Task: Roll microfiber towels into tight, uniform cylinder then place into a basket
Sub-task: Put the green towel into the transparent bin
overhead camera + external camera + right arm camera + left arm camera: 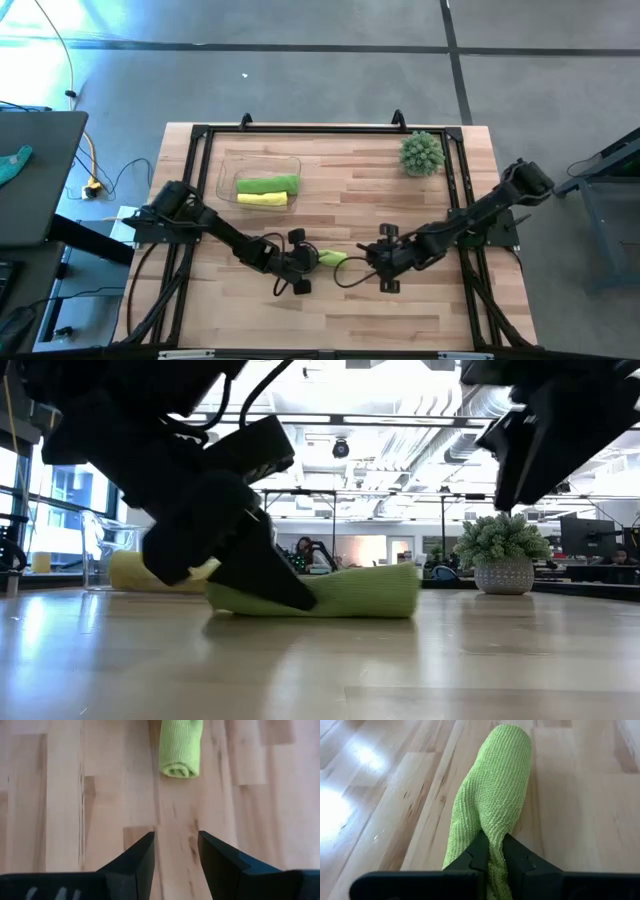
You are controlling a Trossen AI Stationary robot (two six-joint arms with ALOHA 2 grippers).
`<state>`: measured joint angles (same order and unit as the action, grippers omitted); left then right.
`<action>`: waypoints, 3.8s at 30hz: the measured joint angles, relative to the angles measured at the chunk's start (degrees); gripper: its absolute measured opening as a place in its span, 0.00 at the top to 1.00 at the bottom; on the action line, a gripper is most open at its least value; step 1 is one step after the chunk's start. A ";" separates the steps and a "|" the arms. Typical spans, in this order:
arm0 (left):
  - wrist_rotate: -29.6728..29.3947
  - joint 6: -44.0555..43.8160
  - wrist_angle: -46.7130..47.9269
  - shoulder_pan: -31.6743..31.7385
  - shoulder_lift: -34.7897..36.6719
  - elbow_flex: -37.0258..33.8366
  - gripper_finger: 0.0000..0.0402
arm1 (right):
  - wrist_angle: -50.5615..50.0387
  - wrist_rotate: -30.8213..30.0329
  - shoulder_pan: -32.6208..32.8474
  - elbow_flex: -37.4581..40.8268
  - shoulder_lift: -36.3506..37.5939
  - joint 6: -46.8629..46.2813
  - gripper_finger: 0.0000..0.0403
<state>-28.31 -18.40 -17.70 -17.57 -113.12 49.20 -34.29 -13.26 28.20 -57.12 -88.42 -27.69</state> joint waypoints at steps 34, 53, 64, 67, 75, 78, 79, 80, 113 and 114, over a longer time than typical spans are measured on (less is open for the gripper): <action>-8.98 14.84 55.96 22.60 50.82 0.01 0.97 | 20.20 -11.95 4.49 30.44 28.86 -2.33 0.65; -0.44 22.08 43.25 30.19 51.82 -13.28 0.97 | 45.89 -12.88 3.68 49.25 48.21 7.82 0.65; 4.41 27.03 40.87 33.09 51.85 -17.07 0.97 | 45.02 -18.83 3.68 56.56 58.24 3.23 0.65; 9.32 27.06 39.94 33.30 51.82 -17.73 0.97 | 43.14 -23.48 3.68 56.56 58.60 0.74 0.65; 10.39 31.00 39.55 33.08 51.29 -18.24 0.96 | 41.64 -29.00 3.66 56.56 58.53 6.25 0.65; 10.80 31.01 39.71 33.08 50.61 -18.26 0.95 | 41.04 -26.36 3.66 56.56 58.51 8.94 0.65; 11.17 30.80 39.73 33.08 50.30 -18.26 0.95 | 40.90 -25.39 3.68 56.56 58.51 9.59 0.65; 11.85 30.53 39.73 33.08 49.90 -18.26 0.95 | 40.92 -24.66 3.68 56.56 58.51 9.99 0.65; 14.99 23.07 41.25 36.30 48.74 -18.26 0.82 | 40.53 -19.91 3.67 56.60 58.49 9.78 0.65; 15.56 23.08 41.60 36.56 48.74 -18.26 0.80 | 40.51 -19.91 3.67 56.60 58.49 9.78 0.65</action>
<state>-12.75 4.68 23.90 18.99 -64.38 30.94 6.22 -33.17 31.87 -0.51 -29.93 -17.91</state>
